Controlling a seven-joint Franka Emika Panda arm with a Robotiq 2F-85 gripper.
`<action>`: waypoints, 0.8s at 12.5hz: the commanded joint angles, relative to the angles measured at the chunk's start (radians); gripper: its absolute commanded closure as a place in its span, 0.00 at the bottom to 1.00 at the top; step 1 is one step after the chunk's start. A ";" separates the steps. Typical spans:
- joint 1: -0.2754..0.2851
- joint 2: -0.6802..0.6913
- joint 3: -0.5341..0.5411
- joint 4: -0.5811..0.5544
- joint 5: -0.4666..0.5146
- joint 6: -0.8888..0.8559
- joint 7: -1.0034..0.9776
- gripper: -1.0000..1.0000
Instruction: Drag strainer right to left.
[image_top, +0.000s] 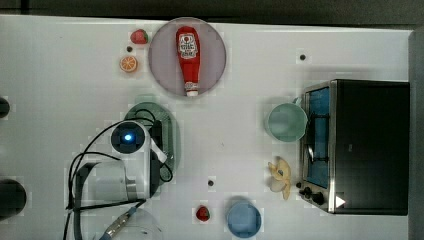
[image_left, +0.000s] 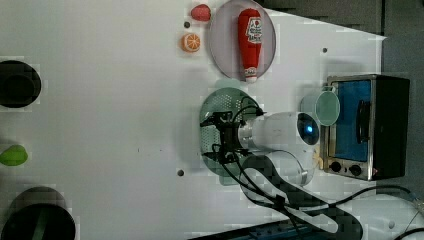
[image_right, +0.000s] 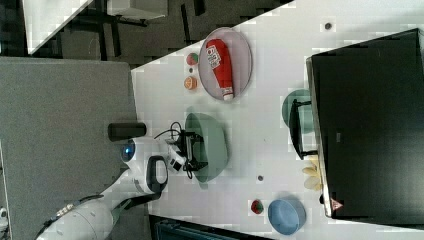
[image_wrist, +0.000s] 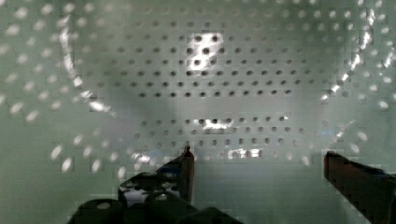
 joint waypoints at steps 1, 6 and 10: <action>0.053 -0.003 0.008 0.071 0.006 -0.010 0.156 0.00; 0.134 0.075 0.008 0.180 0.007 -0.017 0.203 0.00; 0.188 0.122 0.008 0.258 0.016 -0.020 0.248 0.00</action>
